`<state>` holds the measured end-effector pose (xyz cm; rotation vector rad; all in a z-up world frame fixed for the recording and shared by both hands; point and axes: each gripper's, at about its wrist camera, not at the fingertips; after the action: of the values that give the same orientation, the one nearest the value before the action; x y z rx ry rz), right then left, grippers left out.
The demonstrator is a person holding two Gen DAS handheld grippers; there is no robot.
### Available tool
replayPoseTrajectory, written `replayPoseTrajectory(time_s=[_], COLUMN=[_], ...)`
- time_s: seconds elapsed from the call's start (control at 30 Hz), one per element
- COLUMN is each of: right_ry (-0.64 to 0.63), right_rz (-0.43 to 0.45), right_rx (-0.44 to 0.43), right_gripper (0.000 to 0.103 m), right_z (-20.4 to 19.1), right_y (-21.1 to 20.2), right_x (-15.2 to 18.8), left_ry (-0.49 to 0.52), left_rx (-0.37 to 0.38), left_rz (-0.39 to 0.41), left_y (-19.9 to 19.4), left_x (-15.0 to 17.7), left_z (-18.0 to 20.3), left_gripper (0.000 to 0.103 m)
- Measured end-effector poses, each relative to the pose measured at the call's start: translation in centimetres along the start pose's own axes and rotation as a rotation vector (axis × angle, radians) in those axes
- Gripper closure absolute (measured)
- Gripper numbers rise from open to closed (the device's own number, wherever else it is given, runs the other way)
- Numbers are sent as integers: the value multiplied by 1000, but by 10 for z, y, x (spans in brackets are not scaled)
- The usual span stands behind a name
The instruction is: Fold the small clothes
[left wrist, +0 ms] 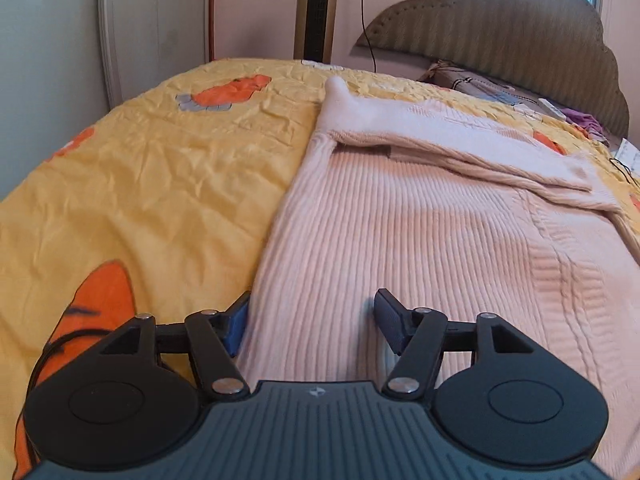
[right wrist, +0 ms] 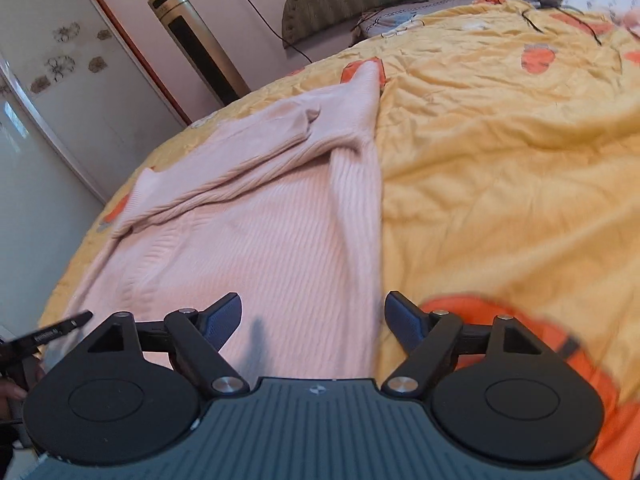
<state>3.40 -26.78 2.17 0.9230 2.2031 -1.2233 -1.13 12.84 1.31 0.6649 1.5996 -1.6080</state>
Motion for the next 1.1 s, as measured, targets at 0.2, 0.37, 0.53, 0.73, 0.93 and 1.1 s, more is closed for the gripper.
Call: replayPoseTrajectory(time_s=[0.2,0.37,0.53,0.73,0.93,1.1], right_ry=[56,50,77,152,139,31], right_rz=[-17,-72,-86,-97,-77,-14], right_rx=[-36,-69,-92,-123,-127,-78], right_gripper=[20,22,23,24,22,21], right_z=[-5,-14,-16,-14,-25,-42], right_y=[-26,-43,-57,-63,-64,-59], right_x=[24,40,52,60,71,79], left_ry=[-27,-49,-46,-19,-3,12], left_rx=[-2,10,16,4,0,-10], left_rz=[-30,-38,-56,-62,-48,-36], left_y=[-21,-34,-43,-53,-58,-59], left_x=[9,16,20,29,34,37], left_z=[-15,-22,-22,-19,-17,-14], left_gripper=[39,39,41,41,41,40])
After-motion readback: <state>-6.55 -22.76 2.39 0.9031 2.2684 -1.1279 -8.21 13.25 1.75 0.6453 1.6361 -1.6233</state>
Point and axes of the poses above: each gripper's, at about its wrist camera, not at the fingertips, and y roughly the way its jaws point, z to its right, x to its underside, and after that the axes turned 7 degrees about z, right-handed
